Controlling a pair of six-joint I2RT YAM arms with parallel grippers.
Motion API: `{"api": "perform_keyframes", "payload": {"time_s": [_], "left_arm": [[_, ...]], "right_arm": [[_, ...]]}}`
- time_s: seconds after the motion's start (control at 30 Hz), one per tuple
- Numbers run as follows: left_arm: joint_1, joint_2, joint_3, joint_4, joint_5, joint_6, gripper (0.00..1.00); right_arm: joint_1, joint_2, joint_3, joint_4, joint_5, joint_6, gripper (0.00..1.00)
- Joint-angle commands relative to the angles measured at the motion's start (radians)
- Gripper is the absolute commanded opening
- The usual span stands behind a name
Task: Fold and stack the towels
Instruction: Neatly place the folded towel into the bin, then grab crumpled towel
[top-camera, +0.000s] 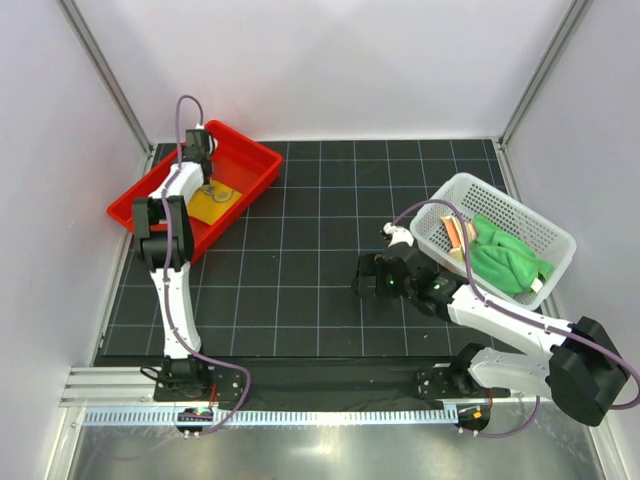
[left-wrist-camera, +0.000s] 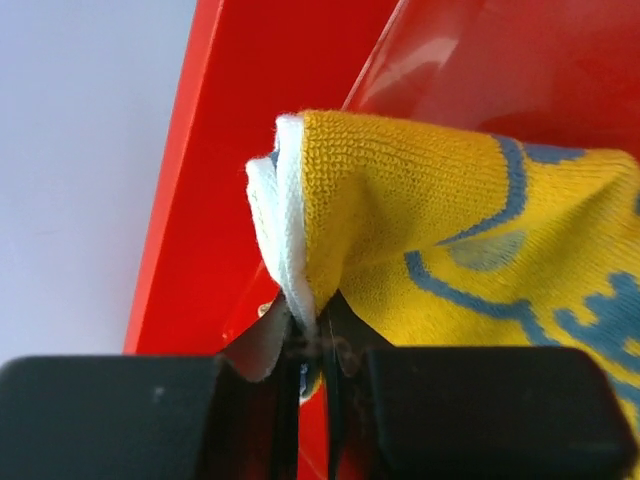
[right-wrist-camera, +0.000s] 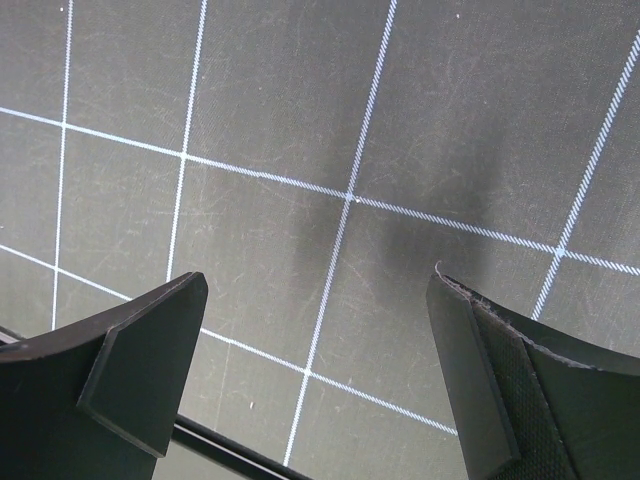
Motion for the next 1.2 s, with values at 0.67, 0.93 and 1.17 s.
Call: {"api": "perform_keyframes", "payload": {"time_s": [0.67, 0.93, 1.17], "left_arm": [[-0.234, -0.616, -0.088, -0.304, 0.7, -0.727, 1.0], [-0.45, -0.948, -0.543, -0.214, 0.796, -0.801, 1.0], [-0.567, -0.983, -0.703, -0.127, 0.831, -0.821, 1.0]], "right_arm": [[-0.12, 0.06, 0.521, -0.385, 0.29, -0.011, 1.0], [-0.568, 0.137, 0.654, -0.519, 0.17, -0.082, 1.0], [-0.846, 0.242, 0.58, -0.453, 0.054, -0.094, 1.0]]}}
